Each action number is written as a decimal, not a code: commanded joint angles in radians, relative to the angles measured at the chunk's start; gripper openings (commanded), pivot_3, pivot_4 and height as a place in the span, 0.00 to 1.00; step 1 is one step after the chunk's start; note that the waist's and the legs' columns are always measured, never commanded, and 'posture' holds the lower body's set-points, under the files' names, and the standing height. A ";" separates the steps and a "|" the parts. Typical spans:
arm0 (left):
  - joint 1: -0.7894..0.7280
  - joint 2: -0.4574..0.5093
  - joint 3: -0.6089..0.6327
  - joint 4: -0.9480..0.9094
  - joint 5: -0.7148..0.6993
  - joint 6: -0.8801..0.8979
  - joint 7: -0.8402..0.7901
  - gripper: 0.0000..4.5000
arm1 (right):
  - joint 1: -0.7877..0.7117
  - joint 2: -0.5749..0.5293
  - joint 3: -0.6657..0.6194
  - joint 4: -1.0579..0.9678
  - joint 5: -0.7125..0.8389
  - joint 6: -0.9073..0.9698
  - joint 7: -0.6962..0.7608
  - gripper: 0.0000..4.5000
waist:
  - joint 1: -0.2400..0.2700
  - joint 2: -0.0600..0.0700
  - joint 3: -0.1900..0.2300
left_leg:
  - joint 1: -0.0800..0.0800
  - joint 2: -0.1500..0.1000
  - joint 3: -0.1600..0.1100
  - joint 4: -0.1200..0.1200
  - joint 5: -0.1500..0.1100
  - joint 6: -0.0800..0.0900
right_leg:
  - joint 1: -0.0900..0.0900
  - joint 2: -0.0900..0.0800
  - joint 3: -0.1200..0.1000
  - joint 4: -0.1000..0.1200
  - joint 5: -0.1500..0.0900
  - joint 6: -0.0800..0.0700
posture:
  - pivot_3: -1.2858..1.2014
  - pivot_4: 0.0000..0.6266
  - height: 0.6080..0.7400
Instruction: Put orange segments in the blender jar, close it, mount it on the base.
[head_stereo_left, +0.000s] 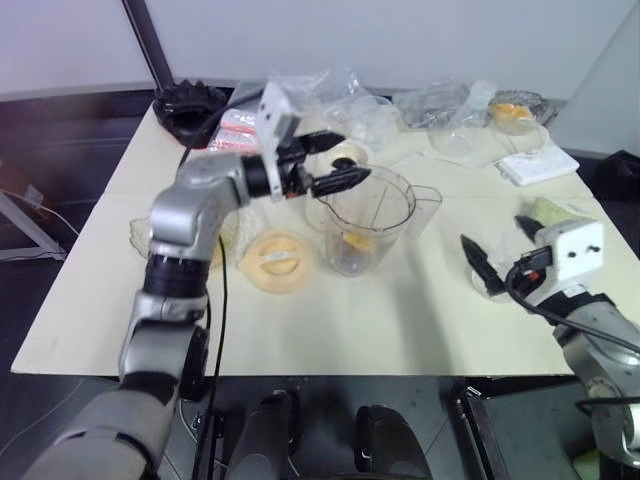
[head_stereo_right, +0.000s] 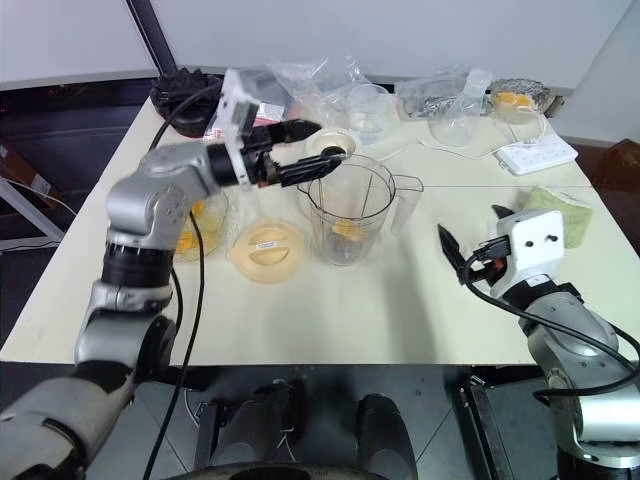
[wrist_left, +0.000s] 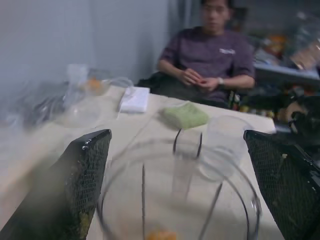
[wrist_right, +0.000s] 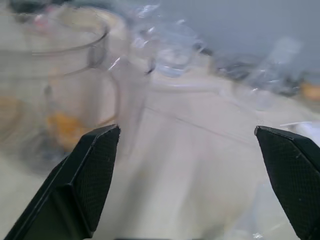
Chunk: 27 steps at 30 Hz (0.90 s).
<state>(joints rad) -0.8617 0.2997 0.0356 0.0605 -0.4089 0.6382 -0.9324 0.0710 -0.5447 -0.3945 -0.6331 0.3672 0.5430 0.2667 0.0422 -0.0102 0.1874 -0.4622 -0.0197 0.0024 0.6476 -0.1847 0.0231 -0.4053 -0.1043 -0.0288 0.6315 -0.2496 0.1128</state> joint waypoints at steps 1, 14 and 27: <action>0.036 0.021 0.050 -0.178 -0.071 0.020 0.048 0.98 | 0.012 0.021 -0.077 -0.032 -0.063 -0.046 -0.067 1.00 | -0.001 0.000 0.000 | 0.000 0.000 0.000 0.000 0.000 0.000 | 0.000 0.000 0.000 0.000 0.000 0.000 | 0.52 0.24 1.00; 0.264 0.139 0.042 -0.492 -0.203 0.144 0.146 0.98 | 0.252 0.093 -0.254 0.029 -0.097 -0.064 -0.052 1.00 | -0.004 0.003 -0.001 | 0.003 0.001 0.000 -0.002 0.000 -0.001 | 0.003 0.001 0.001 -0.002 -0.002 -0.004 | 0.52 0.24 1.00; 0.311 0.170 -0.007 -0.528 -0.231 0.133 0.178 0.98 | 0.246 0.111 -0.279 0.170 -0.079 -0.113 -0.035 1.00 | -0.005 0.010 -0.006 | 0.004 0.001 0.000 -0.003 0.000 -0.001 | 0.004 0.000 0.001 -0.003 -0.003 -0.005 | 0.52 0.24 1.00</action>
<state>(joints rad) -0.5486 0.4612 0.0221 -0.4333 -0.6222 0.7830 -0.7574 0.3214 -0.4351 -0.6631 -0.4568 0.2889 0.4522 0.2324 0.0375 0.0001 0.1816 -0.4580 -0.0190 0.0023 0.6448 -0.1852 0.0219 -0.4017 -0.1042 -0.0282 0.6285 -0.2525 0.1078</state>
